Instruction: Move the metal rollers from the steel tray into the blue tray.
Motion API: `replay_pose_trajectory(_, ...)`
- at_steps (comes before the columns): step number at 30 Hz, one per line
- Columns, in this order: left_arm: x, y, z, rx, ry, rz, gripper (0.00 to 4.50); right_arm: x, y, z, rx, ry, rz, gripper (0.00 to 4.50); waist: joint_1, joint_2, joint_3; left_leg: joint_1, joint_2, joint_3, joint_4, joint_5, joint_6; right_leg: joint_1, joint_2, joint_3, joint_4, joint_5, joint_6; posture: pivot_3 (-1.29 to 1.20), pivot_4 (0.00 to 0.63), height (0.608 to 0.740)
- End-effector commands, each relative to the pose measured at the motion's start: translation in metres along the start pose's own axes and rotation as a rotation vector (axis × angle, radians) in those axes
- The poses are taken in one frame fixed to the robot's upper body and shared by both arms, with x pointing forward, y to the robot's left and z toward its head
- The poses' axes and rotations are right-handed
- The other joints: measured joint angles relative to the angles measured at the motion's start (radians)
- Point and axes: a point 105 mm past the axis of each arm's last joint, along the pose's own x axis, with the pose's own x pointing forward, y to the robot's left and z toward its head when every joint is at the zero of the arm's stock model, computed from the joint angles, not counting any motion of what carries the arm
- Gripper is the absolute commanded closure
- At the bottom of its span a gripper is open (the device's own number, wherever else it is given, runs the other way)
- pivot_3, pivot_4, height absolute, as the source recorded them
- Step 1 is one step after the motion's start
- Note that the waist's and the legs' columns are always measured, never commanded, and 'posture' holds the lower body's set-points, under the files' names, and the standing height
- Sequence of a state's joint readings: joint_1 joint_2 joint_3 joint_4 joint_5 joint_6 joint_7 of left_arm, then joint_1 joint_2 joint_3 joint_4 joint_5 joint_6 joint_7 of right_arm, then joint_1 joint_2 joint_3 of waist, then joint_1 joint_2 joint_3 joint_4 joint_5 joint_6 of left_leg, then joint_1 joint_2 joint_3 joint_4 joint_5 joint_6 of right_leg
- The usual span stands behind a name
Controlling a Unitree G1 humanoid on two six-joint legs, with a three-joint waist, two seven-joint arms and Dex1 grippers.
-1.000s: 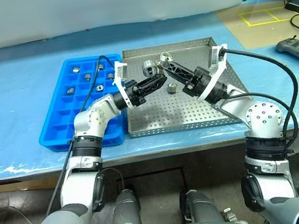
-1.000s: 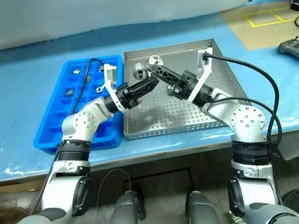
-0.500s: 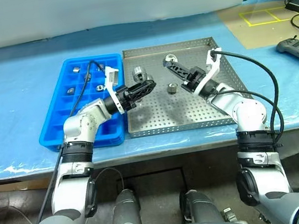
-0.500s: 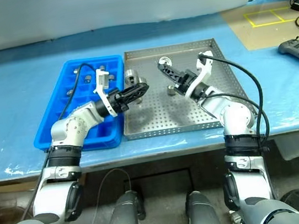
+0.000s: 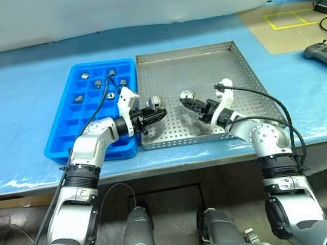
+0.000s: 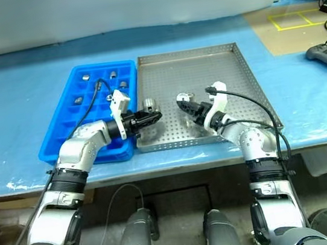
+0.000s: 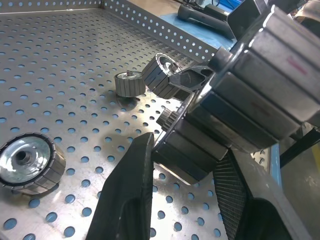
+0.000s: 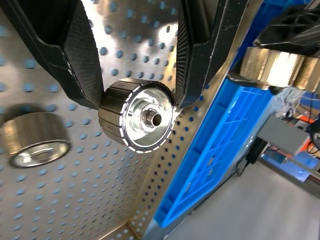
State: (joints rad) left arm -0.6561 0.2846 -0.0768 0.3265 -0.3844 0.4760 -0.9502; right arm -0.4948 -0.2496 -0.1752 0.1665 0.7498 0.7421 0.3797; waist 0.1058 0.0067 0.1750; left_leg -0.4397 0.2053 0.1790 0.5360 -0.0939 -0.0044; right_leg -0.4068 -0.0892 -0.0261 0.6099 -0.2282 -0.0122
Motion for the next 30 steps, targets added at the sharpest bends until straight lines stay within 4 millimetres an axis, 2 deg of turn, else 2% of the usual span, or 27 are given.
replay_pose_trajectory(1, 0.0, -0.001, 0.02, 0.036, -0.054, -0.019, 3.16, -0.007, -0.001, 0.005, -0.042, -0.022, 0.001, 2.76, -0.001, 0.0, 0.0, 0.0, 0.0, 0.0, 0.0, 0.0, 0.0, 0.0, 0.0, 0.0, 0.0, 0.0, 0.0, -0.04, 0.15, 0.74)
replay_pose_trajectory(7, 0.001, -0.007, 0.02, 0.021, -0.046, -0.058, 3.16, -0.032, -0.018, 0.003, -0.159, 0.031, -0.049, 2.76, 0.001, 0.0, 0.0, 0.0, -0.001, 0.001, 0.0, -0.001, 0.001, 0.001, 0.0, 0.0, -0.001, 0.0, 0.0, -0.06, 0.15, 0.74)
replay_pose_trajectory(11, 0.003, -0.008, 0.02, 0.022, -0.038, -0.066, 3.16, -0.052, -0.041, 0.005, -0.203, 0.064, -0.127, 2.76, 0.002, 0.0, 0.0, 0.0, -0.001, 0.001, 0.001, -0.002, 0.003, 0.002, 0.0, 0.0, -0.002, 0.0, 0.0, -0.07, 0.15, 0.74)
replay_pose_trajectory(17, 0.005, -0.01, 0.021, 0.02, -0.036, -0.081, 3.16, -0.051, -0.051, -0.004, -0.366, 0.125, -0.207, 2.76, -0.007, -0.001, 0.0, 0.002, 0.0, 0.001, 0.002, -0.002, 0.004, 0.003, 0.0, 0.0, -0.001, 0.0, 0.0, -0.09, 0.15, 0.74)
replay_pose_trajectory(21, 0.007, -0.011, 0.02, 0.017, -0.037, -0.088, 3.16, -0.047, -0.049, -0.009, -0.438, 0.155, -0.206, 2.76, -0.01, -0.001, -0.001, 0.003, 0.0, 0.001, 0.005, -0.003, 0.005, 0.005, 0.0, 0.001, -0.001, 0.0, 0.0, -0.09, 0.15, 0.74)
replay_pose_trajectory(26, 0.007, -0.013, 0.019, 0.012, -0.036, -0.093, 3.16, -0.048, -0.044, -0.019, -0.415, 0.208, -0.152, 1.14, -0.009, -0.001, -0.001, 0.003, 0.0, 0.001, 0.005, -0.005, 0.007, 0.006, 0.0, 0.001, -0.001, 0.0, 0.0, -0.08, 0.15, 0.74)
replay_pose_trajectory(30, 0.006, -0.012, 0.017, 0.009, -0.034, -0.091, 3.16, -0.051, -0.044, -0.017, -0.413, 0.214, -0.143, 1.14, -0.008, -0.001, -0.001, 0.003, 0.0, 0.001, 0.005, -0.006, 0.009, 0.006, 0.0, 0.0, -0.002, 0.0, 0.0, -0.08, 0.15, 0.74)
